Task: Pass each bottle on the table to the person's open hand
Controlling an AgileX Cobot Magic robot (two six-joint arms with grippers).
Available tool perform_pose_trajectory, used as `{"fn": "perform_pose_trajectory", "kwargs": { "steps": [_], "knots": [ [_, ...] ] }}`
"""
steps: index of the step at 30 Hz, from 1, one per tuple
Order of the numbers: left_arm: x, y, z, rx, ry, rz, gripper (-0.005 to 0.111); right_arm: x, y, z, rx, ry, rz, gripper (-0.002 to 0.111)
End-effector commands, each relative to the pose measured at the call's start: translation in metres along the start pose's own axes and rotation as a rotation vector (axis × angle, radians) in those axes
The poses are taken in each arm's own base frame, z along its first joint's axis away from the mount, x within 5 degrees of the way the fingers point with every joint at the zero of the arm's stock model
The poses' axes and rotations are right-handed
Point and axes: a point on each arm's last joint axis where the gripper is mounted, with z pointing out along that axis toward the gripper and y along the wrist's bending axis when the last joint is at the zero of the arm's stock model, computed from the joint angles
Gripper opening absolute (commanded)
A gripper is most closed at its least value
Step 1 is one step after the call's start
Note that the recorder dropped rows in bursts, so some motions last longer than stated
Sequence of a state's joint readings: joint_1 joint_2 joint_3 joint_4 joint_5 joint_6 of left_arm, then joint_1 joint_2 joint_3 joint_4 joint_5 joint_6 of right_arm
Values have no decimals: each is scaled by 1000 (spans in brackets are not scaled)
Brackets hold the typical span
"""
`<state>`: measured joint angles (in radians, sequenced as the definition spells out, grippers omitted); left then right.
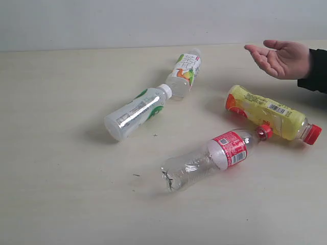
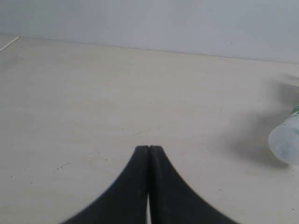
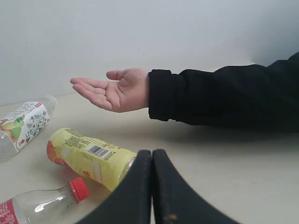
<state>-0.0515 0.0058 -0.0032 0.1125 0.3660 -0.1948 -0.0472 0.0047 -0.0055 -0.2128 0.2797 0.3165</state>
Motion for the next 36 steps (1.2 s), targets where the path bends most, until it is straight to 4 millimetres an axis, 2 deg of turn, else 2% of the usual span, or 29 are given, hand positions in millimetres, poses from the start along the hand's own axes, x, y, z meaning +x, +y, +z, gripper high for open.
{"fn": "perform_pose_trajectory", "kwargs": {
  "steps": [1,29,33,36],
  "knots": [
    [0,0,0,-2,-9,0,0,1,0,0,-5,-11,1,0],
    [0,0,0,-2,-9,0,0,1,0,0,-5,-11,1,0],
    [0,0,0,-2,-9,0,0,-6,0,0,-2,-82,-124,0],
    [0,0,0,-2,-9,0,0,-15,4,-1,-35,-185,-150,0]
  ]
}}
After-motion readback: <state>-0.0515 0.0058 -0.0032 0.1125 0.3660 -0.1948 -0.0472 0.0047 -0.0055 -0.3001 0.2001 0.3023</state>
